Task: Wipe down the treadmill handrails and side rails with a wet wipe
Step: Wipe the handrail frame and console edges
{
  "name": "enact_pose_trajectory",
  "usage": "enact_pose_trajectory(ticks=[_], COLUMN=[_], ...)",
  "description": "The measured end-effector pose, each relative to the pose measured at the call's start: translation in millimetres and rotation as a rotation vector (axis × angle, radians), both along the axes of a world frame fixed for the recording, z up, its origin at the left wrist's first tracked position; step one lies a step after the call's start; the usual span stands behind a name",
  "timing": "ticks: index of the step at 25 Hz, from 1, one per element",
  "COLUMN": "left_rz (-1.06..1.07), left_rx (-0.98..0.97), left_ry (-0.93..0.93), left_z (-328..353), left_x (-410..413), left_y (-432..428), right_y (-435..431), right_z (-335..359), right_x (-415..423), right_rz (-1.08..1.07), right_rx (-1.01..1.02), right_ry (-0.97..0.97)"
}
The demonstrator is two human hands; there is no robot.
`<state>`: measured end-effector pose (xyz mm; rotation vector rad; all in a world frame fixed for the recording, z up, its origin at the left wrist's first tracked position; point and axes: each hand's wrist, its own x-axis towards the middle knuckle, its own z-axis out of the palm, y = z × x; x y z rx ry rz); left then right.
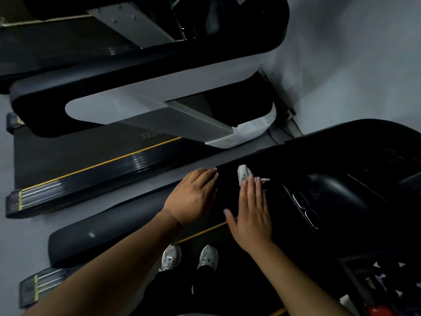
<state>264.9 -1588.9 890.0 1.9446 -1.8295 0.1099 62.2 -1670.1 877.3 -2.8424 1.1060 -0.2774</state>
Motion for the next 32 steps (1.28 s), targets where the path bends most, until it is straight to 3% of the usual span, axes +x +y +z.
enact_pose_trajectory(ticks=[4,7,12,17,19,22,27,30,32], left_rz=[0.0,0.004,-0.013,-0.019,-0.039,-0.058,-0.038,-0.057,-0.029], left_rx=[-0.003,0.018,0.047,0.054,0.051,0.074,0.063,0.074,0.082], left_ry=[0.012,0.004,0.027,0.023,0.024,0.039,0.104,0.079,0.051], left_z=[0.1,2.8,3.7,8.2,7.4,7.3,14.0,14.4,14.0], left_x=[-0.1,-0.9,1.6,1.2,1.2,5.5,2.3,14.3,27.8], left_y=[-0.2,-0.6,-0.2,-1.1,-0.3,2.4,-0.4,12.4,29.0], right_y=[25.6,31.0,89.7,53.8,56.9,81.5,46.4,48.6,23.8], right_z=[-12.0,-10.7,2.8,25.5,35.0,39.3,13.7,15.1,15.1], right_x=[10.7,19.5,68.6,87.9,96.7,103.5,66.8,45.4,30.8], right_rz=[0.066,-0.057,-0.37,-0.639,-0.685,-0.571,-0.422,-0.113,0.017], right_rx=[0.059,0.12,0.695,0.896,0.944,0.905,0.368,0.17,0.068], right_ry=[-0.063,-0.182,-0.74,-0.932,-0.918,-0.841,-0.426,-0.142,-0.06])
